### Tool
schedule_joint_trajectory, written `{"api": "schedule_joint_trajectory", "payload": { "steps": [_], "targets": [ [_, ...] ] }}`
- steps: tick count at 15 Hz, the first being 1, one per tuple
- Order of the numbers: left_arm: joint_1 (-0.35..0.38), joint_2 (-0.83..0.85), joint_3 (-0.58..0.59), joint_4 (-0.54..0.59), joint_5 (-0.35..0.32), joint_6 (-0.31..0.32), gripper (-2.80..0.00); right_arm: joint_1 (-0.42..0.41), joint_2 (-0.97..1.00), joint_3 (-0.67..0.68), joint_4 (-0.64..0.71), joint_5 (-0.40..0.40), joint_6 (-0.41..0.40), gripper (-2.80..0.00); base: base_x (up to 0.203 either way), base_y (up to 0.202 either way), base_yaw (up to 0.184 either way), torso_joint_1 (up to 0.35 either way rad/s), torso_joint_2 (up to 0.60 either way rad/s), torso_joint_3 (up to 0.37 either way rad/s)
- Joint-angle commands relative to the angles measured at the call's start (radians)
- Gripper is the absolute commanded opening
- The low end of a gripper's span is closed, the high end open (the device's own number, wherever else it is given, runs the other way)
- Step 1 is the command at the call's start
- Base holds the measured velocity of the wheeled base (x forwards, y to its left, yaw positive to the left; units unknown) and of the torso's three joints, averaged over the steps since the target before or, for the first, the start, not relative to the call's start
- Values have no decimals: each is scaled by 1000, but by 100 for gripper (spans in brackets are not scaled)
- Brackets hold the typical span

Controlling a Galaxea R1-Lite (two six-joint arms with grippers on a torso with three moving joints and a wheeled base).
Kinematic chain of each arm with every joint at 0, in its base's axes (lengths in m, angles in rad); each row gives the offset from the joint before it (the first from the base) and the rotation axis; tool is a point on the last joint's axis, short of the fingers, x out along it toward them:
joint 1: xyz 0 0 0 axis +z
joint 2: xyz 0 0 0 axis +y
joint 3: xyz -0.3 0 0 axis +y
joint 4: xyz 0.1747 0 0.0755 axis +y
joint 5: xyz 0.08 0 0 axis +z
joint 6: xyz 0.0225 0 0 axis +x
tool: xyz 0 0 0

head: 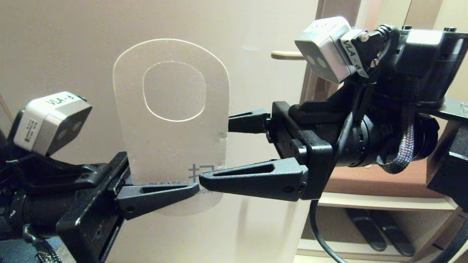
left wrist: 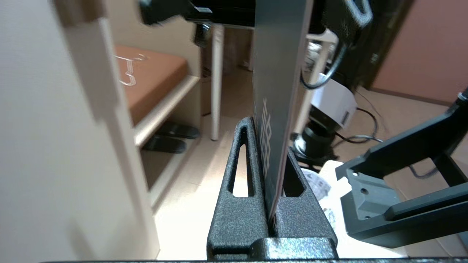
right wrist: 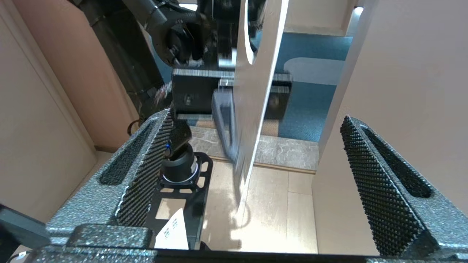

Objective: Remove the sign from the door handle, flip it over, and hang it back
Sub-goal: Hand it to the other hand, then hang the sign back with the other side facing out

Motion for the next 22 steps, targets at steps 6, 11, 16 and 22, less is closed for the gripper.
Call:
{"api": "schedule_joint_trajectory", "payload": {
  "steps": [6,11,16,22],
  "targets": [
    [120,-77,36,-3,-3,0,-280,-65,-47,79,-10,-144,-1,0,0,0,0,0,0,0],
    [143,-124,65,-3,-4,0,-280,-86,-49,115,-55,-440,-2,0,0,0,0,0,0,0],
    [145,-173,95,0,0,-2,-280,-90,-102,210,-55,-758,0,0,0,0,0,0,0,0],
    [145,-233,121,49,2,0,-280,-164,-178,294,-57,-851,0,-280,0,0,0,0,0,0]
  ]
}}
